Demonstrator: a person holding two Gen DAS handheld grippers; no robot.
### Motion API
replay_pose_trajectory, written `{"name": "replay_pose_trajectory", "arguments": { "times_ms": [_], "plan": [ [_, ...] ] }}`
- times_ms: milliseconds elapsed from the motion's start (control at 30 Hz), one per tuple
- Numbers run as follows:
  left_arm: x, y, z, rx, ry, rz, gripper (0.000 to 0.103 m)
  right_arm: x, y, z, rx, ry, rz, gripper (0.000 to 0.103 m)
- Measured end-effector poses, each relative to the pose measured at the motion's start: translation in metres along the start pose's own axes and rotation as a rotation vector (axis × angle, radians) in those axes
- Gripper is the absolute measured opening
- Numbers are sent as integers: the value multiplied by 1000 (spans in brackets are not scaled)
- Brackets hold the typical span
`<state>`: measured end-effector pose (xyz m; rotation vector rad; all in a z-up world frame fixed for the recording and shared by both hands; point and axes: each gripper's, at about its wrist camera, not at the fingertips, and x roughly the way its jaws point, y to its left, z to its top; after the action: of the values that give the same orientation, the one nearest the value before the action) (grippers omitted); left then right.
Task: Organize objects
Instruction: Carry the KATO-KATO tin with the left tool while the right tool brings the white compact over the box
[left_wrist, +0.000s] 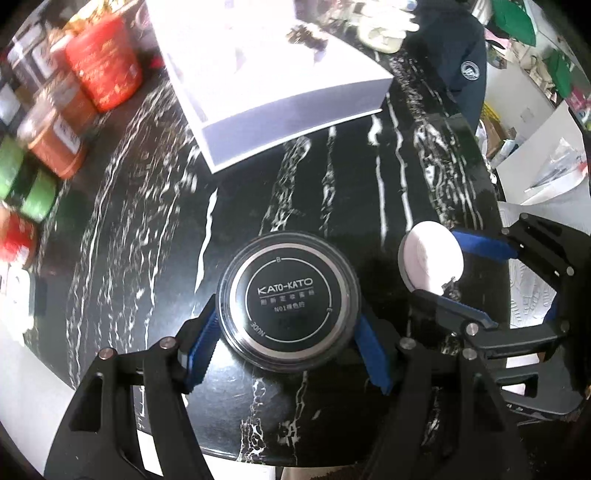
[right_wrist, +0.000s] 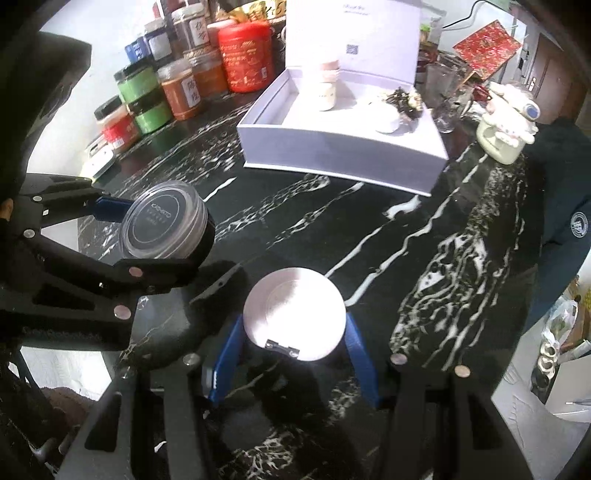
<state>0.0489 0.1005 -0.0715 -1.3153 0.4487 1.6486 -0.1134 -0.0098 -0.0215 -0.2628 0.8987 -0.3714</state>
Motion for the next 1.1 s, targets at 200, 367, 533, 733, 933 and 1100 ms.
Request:
{"name": "replay_pose_trajectory", "arguments": {
  "times_ms": [200,367,533,733,933,1100],
  "plan": [
    [-16,-11,18,35,-21,-4,67,-16,-10,14,-1,-27,-14,56],
    [-26,-13,33,47,-31,1,67,-25,-16,26,3,-34,-18,56],
    [-33,-11,48,50,-40,2,67,-31,-20,38,10,-36,-23,56],
    [-42,-1,68,40,-57,-3,67,-36,-27,54,26,-33,-34,56],
    [-47,7,84,52,-60,-13,67,-34,-30,72,38,-28,-37,56],
    [-45,20,97,45,-48,-9,67,-27,-30,87,40,-21,-25,56]
  ]
}}
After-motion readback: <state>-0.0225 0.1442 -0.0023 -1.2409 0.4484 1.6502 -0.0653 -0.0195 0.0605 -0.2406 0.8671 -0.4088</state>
